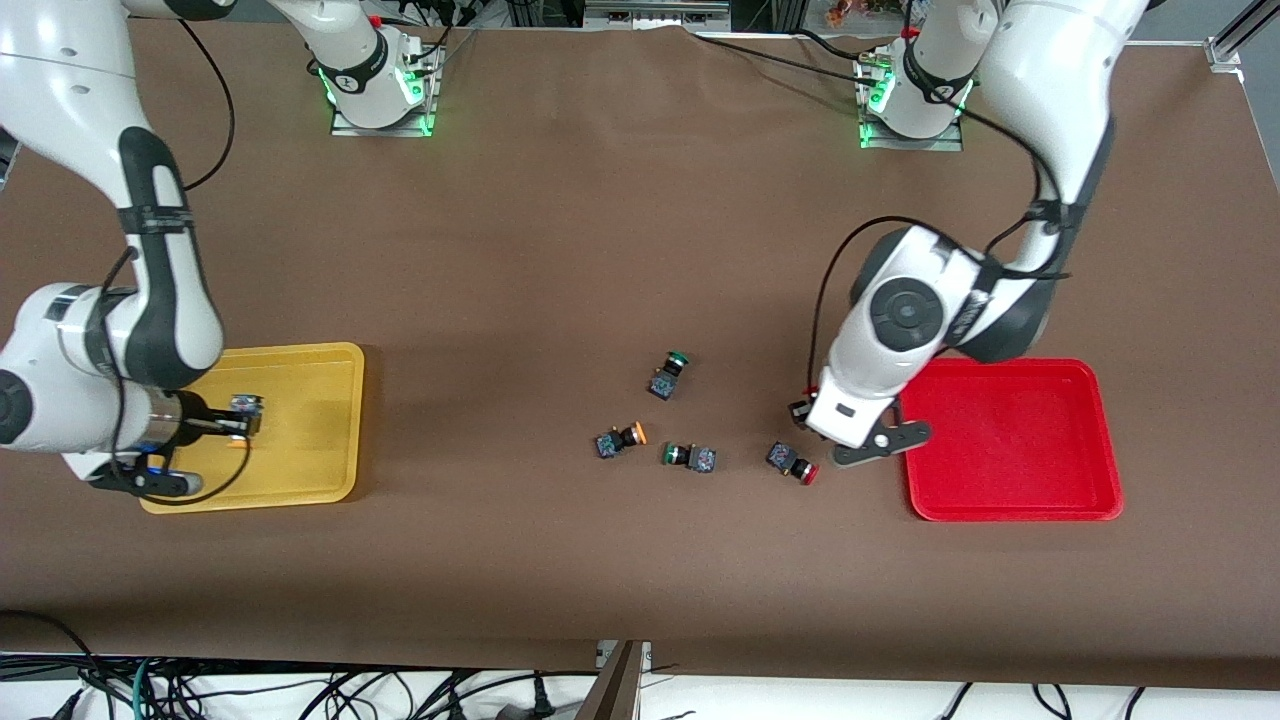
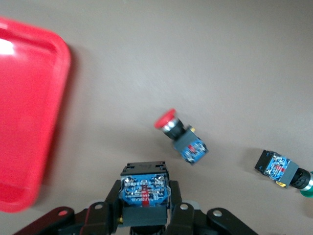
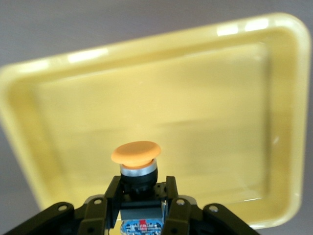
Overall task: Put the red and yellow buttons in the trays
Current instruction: 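Carry the yellow and red buttons over their matching trays, then open both grippers to drop the buttons into the trays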
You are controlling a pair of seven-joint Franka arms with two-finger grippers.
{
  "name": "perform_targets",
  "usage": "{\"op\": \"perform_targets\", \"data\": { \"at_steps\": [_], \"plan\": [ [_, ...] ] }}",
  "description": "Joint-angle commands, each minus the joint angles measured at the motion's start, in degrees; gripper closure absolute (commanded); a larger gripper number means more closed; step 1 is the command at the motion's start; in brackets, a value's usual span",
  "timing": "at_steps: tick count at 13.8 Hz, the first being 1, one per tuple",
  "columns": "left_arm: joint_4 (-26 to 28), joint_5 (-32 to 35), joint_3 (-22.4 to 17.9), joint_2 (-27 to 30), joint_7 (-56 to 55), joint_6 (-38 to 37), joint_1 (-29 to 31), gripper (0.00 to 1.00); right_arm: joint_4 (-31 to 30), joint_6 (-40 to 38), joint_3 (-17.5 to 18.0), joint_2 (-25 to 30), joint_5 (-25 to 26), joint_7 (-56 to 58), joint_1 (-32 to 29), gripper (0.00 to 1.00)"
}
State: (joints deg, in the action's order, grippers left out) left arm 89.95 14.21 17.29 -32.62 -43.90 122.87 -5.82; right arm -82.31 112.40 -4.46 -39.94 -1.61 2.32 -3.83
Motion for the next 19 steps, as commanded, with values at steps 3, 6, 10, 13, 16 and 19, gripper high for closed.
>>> {"op": "perform_targets", "data": {
  "at_steps": [3,6,10,13,16,19],
  "plan": [
    [1.5,-1.9,0.6,2.1,18.8,-1.5,11.4,1.00,-3.1,5.4,0.9,-1.3,-0.2,4.2,-3.7,1.00],
    [1.7,-1.9,0.6,1.0,26.9,-1.1,18.3,1.00,-6.1,12.0,0.9,-2.4,-0.6,10.1,-6.1,0.99],
    [2.6,-1.1,0.4,-6.9,32.8,6.7,22.9,1.00,-6.1,13.3,0.9,-3.1,-0.6,13.4,-7.6,0.81],
    [3.2,-0.9,0.3,-8.5,35.6,7.6,22.9,1.00,-5.5,12.7,2.3,-2.4,-0.8,12.7,-6.4,0.15],
    [3.7,-1.0,0.3,-9.7,39.0,9.3,22.4,1.00,-5.3,12.6,5.3,0.0,-0.6,2.3,-1.3,0.05],
    [3.7,-1.0,0.3,-9.7,38.9,9.2,22.6,0.20,-4.2,12.7,5.3,0.1,-0.2,-15.9,7.2,0.05]
  ]
}}
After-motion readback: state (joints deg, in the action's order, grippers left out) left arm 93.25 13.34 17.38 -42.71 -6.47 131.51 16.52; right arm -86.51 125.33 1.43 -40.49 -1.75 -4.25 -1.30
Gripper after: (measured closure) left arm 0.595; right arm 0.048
